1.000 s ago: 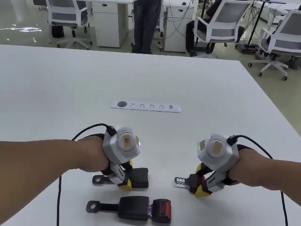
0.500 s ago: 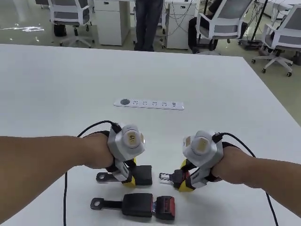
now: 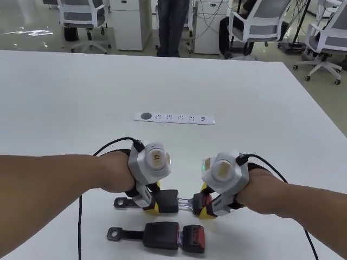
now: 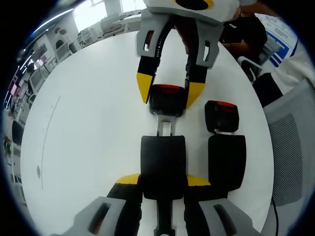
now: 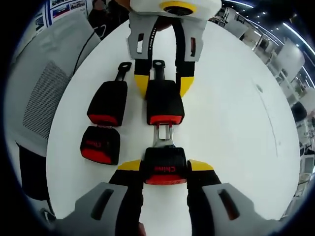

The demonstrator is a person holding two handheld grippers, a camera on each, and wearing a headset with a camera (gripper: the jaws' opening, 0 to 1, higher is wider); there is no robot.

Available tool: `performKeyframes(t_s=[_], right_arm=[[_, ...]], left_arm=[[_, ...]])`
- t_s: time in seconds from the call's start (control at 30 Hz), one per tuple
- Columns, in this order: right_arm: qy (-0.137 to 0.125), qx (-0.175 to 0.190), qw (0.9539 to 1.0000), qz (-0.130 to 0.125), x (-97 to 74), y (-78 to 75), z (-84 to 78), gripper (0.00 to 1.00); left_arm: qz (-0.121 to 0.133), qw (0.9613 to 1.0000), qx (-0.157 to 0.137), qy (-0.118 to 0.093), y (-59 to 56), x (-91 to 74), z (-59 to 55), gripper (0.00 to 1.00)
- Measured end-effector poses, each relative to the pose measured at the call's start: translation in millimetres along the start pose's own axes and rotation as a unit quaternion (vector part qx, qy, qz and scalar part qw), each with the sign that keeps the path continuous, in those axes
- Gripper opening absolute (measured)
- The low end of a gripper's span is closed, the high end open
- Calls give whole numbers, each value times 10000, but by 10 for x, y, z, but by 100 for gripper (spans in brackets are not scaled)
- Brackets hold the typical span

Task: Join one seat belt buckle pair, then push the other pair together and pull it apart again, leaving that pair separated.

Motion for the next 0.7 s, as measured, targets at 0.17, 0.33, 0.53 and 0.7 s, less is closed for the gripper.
performKeyframes(t_s=[0.17,0.33,0.53,0.7], right_arm=[[-180,127,9997,69,48,-5,107,32],[-324,493,9978,286,51,-8,77,31],[-355,478,9977,320,65,-19,89,31],[-396,533,9971,358,82,-49,91,30]], left_arm=[[-1,10000,97,8,-8,7,6,32],[1,9997,226,-51,-23,-12,17,32],[-47,9996,278,-27,-29,-14,35,32],[-75,9994,329,-54,-17,-3,32,31]])
Point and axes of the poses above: the centre of the closed fingertips' face, and the gripper's own axes: x roughly forward along the fingers, y roughly to its left, z roughly out of its top, the point moved 2 cm from there along -x, roughly backward along the fingers, and after that the axes turned 6 degrees about y, right-handed, at the moved point
